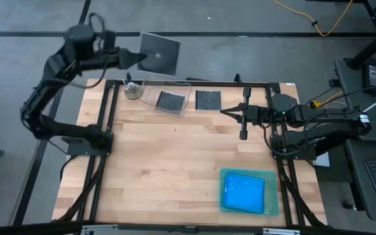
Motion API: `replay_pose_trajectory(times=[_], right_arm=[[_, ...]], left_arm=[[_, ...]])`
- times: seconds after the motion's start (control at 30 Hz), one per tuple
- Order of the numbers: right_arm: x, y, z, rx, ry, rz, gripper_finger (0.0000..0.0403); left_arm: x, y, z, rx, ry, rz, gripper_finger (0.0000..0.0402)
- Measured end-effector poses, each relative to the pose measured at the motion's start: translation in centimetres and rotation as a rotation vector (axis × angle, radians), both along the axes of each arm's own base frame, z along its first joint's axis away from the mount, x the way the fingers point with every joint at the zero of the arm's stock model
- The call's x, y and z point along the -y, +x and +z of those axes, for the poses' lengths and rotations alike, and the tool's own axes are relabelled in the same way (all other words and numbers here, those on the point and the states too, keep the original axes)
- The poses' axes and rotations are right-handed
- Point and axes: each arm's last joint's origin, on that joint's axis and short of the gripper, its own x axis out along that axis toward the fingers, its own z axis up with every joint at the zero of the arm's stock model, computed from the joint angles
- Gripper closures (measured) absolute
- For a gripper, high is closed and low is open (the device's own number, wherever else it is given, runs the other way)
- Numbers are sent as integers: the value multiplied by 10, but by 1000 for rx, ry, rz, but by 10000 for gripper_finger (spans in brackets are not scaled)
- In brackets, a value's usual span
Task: Pick & place jewel cases by type
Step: Put the bottom black cd case into the transparent bin
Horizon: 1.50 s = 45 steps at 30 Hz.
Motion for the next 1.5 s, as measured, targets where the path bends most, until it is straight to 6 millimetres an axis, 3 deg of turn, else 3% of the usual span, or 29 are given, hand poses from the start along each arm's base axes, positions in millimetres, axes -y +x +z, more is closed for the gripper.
replay_pose_trajectory(times=[0.13, 0.33, 0.6, 0.83, 1.17, 1.5], right_arm=[[0, 0, 0, 0, 3, 0, 395], [0, 0, 0, 0, 4, -1, 395], [0, 0, -1, -7, 5, -1, 395], [0, 0, -4, -44, 8, -1, 395], [0, -1, -9, -95, 9, -3, 395], [0, -1, -11, -111, 7, -3, 395]], left_arm=[[-32, 14, -10, -49, -62, -73, 379], [-77, 25, -45, -220, -164, -89, 379], [-110, 33, -82, -417, -239, -115, 379], [-122, 41, -98, -459, -282, -105, 379], [-123, 47, -153, -564, -401, -85, 379], [-129, 56, -185, -522, -438, -48, 379]])
